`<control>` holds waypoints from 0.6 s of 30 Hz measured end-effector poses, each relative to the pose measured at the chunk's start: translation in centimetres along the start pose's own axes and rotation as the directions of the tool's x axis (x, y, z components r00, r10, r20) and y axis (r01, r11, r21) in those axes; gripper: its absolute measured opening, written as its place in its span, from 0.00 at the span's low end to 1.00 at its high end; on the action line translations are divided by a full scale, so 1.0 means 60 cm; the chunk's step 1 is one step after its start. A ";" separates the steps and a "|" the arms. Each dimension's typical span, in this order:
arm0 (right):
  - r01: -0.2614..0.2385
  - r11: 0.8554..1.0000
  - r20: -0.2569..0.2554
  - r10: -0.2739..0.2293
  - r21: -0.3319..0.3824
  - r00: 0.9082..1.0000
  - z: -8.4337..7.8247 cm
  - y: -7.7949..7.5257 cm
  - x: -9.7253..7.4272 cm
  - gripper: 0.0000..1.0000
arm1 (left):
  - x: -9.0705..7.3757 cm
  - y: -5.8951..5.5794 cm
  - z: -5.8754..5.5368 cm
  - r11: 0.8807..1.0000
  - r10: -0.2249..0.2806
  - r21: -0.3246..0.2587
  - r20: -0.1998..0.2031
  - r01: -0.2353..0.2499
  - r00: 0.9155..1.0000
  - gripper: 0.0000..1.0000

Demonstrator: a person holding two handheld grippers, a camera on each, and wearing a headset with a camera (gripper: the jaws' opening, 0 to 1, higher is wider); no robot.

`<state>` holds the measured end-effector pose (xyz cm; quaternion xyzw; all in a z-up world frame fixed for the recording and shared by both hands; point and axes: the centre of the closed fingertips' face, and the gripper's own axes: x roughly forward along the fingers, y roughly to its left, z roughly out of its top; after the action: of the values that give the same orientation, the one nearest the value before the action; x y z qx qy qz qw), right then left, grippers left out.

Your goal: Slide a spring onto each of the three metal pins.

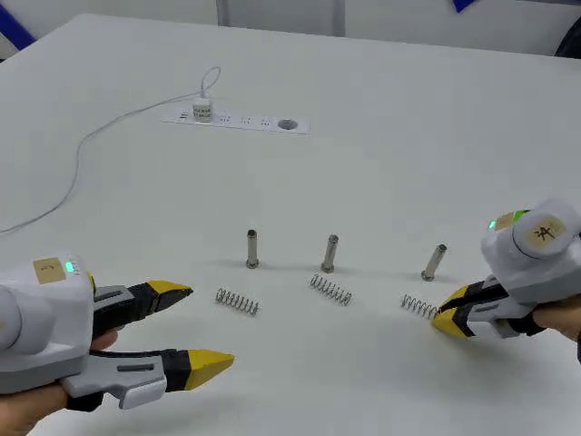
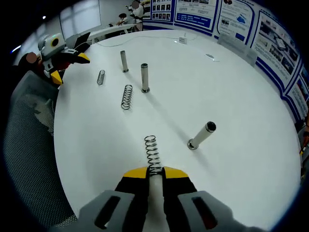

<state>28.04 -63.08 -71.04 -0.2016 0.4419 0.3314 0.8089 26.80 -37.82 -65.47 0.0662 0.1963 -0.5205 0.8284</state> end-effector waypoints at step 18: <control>-0.063 0.992 0.048 0.069 -0.105 0.996 0.071 0.061 -0.026 0.11 | 0.037 -0.033 0.035 0.987 -0.130 0.091 -0.019 0.131 0.991 0.53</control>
<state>27.31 -58.45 -67.61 -0.2199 0.4097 0.3855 0.7970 26.41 -41.23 -64.25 0.0948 0.1813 -0.5815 0.7874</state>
